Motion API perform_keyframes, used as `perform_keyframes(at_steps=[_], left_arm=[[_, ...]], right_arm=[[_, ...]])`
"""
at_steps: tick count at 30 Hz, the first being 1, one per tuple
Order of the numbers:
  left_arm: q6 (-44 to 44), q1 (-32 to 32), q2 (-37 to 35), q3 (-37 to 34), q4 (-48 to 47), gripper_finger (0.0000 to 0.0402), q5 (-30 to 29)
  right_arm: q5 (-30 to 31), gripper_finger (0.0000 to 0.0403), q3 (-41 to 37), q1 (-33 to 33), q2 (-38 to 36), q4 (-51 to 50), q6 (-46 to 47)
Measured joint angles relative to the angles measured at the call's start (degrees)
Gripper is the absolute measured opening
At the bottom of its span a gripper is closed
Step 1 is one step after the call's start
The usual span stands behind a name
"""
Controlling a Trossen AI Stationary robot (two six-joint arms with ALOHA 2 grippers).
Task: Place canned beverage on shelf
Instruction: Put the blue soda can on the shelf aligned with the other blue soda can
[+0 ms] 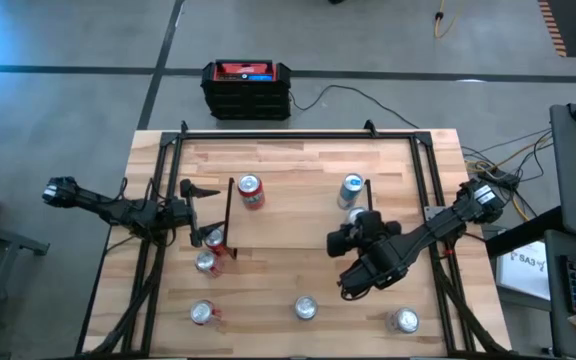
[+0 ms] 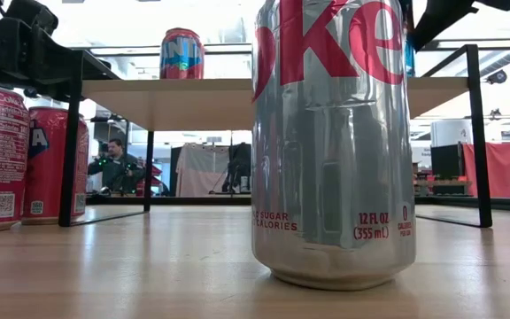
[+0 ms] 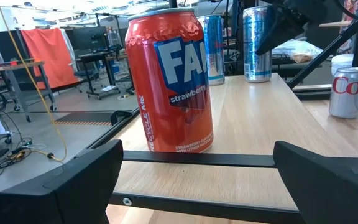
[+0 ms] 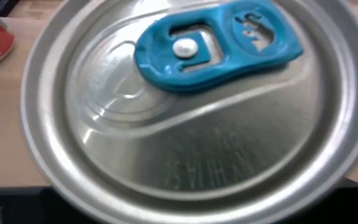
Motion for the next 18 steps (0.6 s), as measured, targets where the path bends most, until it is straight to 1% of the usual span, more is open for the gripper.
perform_keyframes(at_steps=[18], left_arm=[[0.0, 0.0, 0.0, 0.0, 0.0, 0.0400, 0.0]], right_arm=[[0.4, 0.0248, 0.1, 0.0, 0.4, -0.9, -0.6]])
